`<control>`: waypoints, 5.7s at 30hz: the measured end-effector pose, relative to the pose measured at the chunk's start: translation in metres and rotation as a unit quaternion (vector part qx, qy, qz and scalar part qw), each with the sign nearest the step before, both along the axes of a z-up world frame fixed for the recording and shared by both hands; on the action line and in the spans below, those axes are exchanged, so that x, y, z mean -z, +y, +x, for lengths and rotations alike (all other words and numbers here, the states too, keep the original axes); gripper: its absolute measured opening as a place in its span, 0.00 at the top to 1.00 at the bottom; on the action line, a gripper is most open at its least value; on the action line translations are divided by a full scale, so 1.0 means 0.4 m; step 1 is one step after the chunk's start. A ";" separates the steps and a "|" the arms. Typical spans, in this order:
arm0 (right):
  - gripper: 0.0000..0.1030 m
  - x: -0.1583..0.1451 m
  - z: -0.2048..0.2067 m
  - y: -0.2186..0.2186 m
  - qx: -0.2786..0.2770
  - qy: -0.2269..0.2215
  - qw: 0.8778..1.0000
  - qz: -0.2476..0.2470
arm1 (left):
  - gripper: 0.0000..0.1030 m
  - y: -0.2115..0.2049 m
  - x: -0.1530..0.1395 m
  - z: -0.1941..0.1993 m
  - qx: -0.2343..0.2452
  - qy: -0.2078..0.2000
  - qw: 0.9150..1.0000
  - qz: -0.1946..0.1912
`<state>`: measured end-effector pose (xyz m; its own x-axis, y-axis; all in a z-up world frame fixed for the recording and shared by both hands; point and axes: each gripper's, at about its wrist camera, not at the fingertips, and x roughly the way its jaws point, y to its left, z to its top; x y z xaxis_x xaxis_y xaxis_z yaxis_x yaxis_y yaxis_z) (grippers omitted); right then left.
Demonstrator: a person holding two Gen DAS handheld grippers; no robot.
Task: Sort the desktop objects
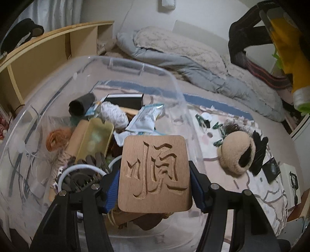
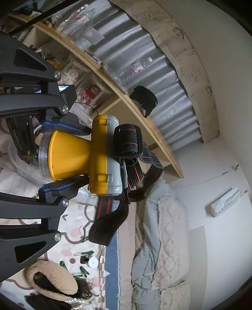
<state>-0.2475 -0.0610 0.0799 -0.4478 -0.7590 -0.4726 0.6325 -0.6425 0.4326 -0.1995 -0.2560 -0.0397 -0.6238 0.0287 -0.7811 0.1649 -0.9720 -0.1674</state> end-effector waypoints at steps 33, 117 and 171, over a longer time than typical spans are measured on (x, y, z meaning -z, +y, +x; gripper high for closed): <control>0.58 0.269 -0.227 -0.410 -0.061 -0.129 0.963 0.226 | 0.11 -0.116 -0.063 0.198 -0.070 0.106 0.992 -0.025; 0.00 0.061 0.184 0.107 -0.016 0.124 0.987 0.101 | 0.00 0.043 -0.249 0.444 -0.121 0.172 0.973 -0.096; 0.00 0.219 0.157 0.543 0.182 0.217 0.953 0.109 | 0.00 0.370 -0.127 0.238 -0.008 0.260 0.963 -0.068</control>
<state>-0.1848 0.1561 -0.0075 -0.8515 -0.4215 -0.3119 0.4397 -0.8981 0.0135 -0.1044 -0.1080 0.0109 -0.9310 -0.0635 -0.3594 0.1073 -0.9888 -0.1033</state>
